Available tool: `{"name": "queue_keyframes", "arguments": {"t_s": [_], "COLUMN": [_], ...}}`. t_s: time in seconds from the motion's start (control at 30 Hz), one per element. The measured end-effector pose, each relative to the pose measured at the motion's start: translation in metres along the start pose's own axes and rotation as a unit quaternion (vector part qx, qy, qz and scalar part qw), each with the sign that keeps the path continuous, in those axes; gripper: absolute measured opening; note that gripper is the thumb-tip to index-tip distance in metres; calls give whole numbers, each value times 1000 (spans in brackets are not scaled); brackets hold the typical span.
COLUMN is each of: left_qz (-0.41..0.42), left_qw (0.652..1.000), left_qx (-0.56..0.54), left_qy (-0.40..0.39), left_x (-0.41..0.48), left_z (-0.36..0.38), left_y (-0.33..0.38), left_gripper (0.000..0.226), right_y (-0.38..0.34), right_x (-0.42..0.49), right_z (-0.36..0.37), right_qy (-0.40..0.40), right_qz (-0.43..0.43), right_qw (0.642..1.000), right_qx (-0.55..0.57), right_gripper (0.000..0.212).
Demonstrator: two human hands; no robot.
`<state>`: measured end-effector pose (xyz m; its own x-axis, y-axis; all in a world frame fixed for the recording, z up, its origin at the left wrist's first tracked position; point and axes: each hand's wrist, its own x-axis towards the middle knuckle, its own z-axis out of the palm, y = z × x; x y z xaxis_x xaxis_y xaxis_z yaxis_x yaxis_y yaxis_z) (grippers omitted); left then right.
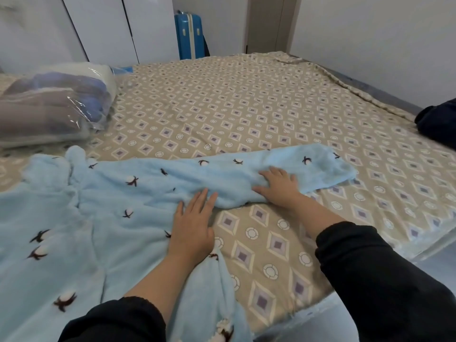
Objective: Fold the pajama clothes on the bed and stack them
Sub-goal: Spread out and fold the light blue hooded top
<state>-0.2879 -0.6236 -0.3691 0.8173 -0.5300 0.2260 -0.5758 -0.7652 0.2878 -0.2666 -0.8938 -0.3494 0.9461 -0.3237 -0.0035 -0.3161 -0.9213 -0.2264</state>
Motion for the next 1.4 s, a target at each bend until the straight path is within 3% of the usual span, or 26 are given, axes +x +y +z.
{"name": "queue_keyframes", "arguments": {"t_s": [0.1,0.13,0.23,0.3,0.4,0.43,0.5,0.57,0.67,0.8,0.87,1.0,1.13,1.2,1.23,1.3,1.37,1.4], "left_qz": [3,2,6,6,7,6,14,37,67,86,90,93,93,94,97,95,64,37], "left_qw": [999,998,997,997,997,997,998,999,998,994,993,993,992,992,992,993,996,998], "left_qx": [-40,-50,-60,-71,-76,-70,-51,-24,2,31,25,10,21,7,3,6,22,37], "left_qy": [24,34,50,39,15,11,19,21,-13,-64,-66,-69,-80,-78,-76,-70,-55,-47], "left_x": [-2,-3,-3,-3,-2,-1,2,8,18,30,33,33,33,33,32,32,31,31], "left_z": [-3,-3,-3,-3,-1,0,1,0,2,8,10,10,10,8,8,10,12,12], "left_y": [1,1,1,0,0,-1,0,3,5,2,0,-1,0,0,0,0,1,2], "left_gripper": [80,79,78,79,79,78,71,67,62,69,73,77,78,78,76,73,72,73], "right_y": [3,5,12,19,29,34,53,75,87,89,92,104,99,84,73,46,16,5], "right_x": [-1,2,26,40,49,48,47,45,40,48,57,69,67,70,71,71,55,40], "right_z": [12,11,-4,-15,-23,-26,-33,-36,-34,-45,-49,-74,-51,-45,-45,-43,-25,-9], "right_qy": [72,84,95,98,3,3,104,165,81,-7,-3,99,-40,-55,-35,42,36,4], "right_qz": [-23,-19,62,118,108,104,141,226,320,246,175,169,265,313,302,199,30,-34], "right_qw": [997,996,990,984,989,980,961,953,943,956,962,950,934,923,934,976,999,999], "right_qx": [5,-6,-85,-86,102,171,212,117,33,-158,-211,-243,-238,-216,-189,-77,24,0], "right_gripper": [9,4,24,22,21,25,27,39,64,47,34,44,53,68,75,72,58,54]}}
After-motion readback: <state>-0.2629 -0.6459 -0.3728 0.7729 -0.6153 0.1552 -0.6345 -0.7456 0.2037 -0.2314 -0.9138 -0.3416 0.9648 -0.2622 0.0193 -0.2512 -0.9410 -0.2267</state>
